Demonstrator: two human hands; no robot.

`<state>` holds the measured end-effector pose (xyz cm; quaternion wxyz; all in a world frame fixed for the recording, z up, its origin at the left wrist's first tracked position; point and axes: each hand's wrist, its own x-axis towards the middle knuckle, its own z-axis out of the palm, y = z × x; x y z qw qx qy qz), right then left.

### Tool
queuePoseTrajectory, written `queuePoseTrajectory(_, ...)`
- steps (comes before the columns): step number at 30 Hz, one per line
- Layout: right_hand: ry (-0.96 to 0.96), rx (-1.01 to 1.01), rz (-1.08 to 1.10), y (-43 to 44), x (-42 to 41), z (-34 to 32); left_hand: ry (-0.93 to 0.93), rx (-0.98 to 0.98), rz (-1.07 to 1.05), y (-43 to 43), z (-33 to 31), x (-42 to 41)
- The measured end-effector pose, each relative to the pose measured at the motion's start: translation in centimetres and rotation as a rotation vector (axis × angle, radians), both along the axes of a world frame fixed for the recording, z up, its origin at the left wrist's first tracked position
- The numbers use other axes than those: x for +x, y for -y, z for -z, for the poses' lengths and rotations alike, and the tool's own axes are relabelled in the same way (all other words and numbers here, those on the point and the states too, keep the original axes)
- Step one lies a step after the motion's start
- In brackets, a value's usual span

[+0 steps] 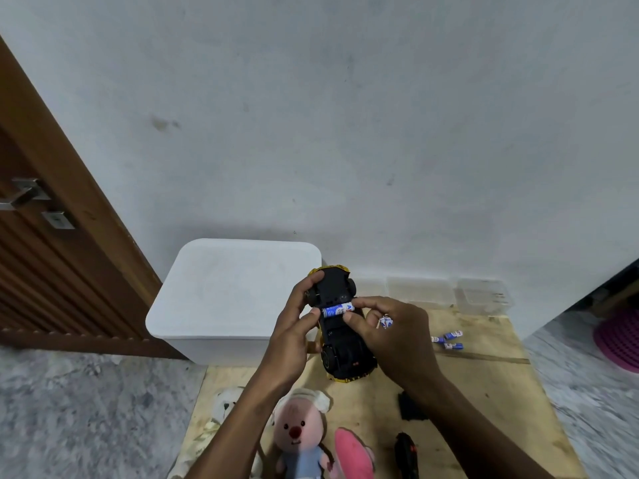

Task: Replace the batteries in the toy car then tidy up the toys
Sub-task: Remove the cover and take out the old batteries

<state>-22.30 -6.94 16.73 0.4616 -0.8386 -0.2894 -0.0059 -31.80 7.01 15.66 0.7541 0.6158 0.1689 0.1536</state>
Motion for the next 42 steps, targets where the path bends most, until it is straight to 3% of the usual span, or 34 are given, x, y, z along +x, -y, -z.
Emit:
queuePoseTrajectory(20,-0.306,0.143,0.080,-0.3,-0.5,0.2,0.057,-0.028,0.017,0.1,0.5,-0.3)
queuePoseTrajectory(34,-0.135,0.164,0.162,-0.4,-1.3,0.3,0.043,0.001,0.017,0.2,-0.2,-0.3)
queuePoseTrajectory(42,-0.234,0.160,0.132,-0.3,-0.9,0.3,0.053,-0.018,0.012,0.4,0.0,-0.3)
